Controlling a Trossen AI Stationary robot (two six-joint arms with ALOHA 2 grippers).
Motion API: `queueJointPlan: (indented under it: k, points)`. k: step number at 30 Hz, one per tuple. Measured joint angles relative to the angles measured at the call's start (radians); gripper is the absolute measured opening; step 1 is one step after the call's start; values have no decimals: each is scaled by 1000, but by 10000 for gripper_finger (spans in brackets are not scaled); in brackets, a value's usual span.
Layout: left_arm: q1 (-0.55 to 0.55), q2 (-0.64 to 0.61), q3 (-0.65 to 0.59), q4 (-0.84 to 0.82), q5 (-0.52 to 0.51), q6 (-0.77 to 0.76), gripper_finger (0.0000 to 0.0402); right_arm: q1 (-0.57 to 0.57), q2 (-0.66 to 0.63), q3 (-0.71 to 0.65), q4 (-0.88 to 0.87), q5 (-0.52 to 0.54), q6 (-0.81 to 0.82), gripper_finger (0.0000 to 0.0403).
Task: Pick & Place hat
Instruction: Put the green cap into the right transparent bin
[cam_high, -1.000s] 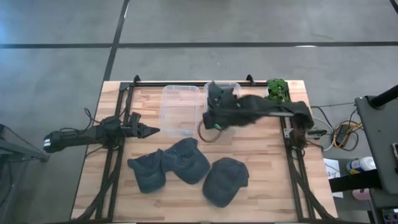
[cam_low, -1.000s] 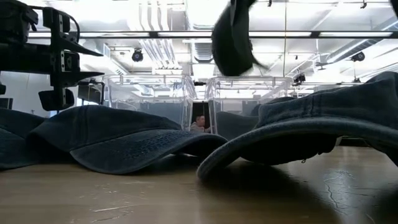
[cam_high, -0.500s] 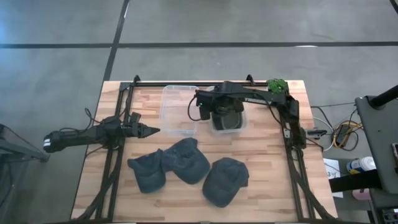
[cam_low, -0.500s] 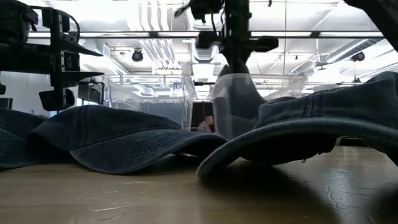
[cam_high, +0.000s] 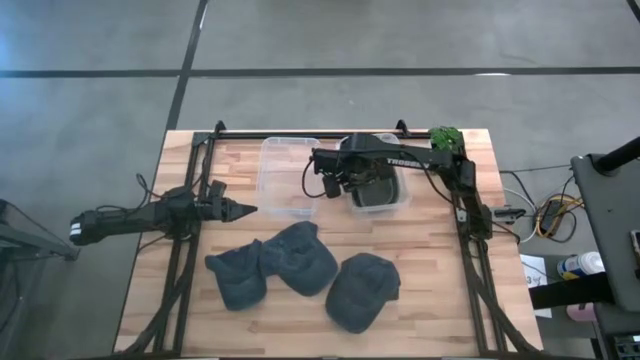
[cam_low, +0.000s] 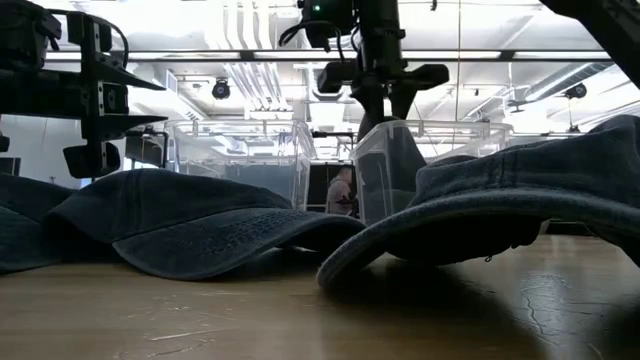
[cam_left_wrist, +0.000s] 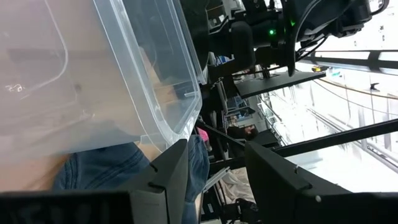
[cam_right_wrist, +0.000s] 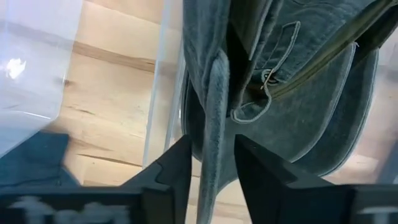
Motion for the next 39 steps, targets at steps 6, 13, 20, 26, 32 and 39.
queueJointPlan:
  k: [6, 13, 20, 26, 32, 39]
  points:
    - [0, 0, 0, 0, 0, 0, 153, 12, -3, 7, 0, 15, -8, 151]
    - [0, 0, 0, 0, 0, 0, 153, 20, -11, 10, -5, 19, -99, 155]
    - [0, 0, 0, 0, 0, 0, 153, 78, -94, 8, -8, 44, -136, 159]
    - [0, 0, 0, -1, -1, 0, 153, 111, -138, -47, -8, 48, -126, 160]
    - [0, 0, 0, -2, -1, 0, 153, 134, -135, -168, 13, 49, -118, 160]
    - [0, 0, 0, -2, -1, 0, 153, 140, -135, -248, 123, 65, -130, 160]
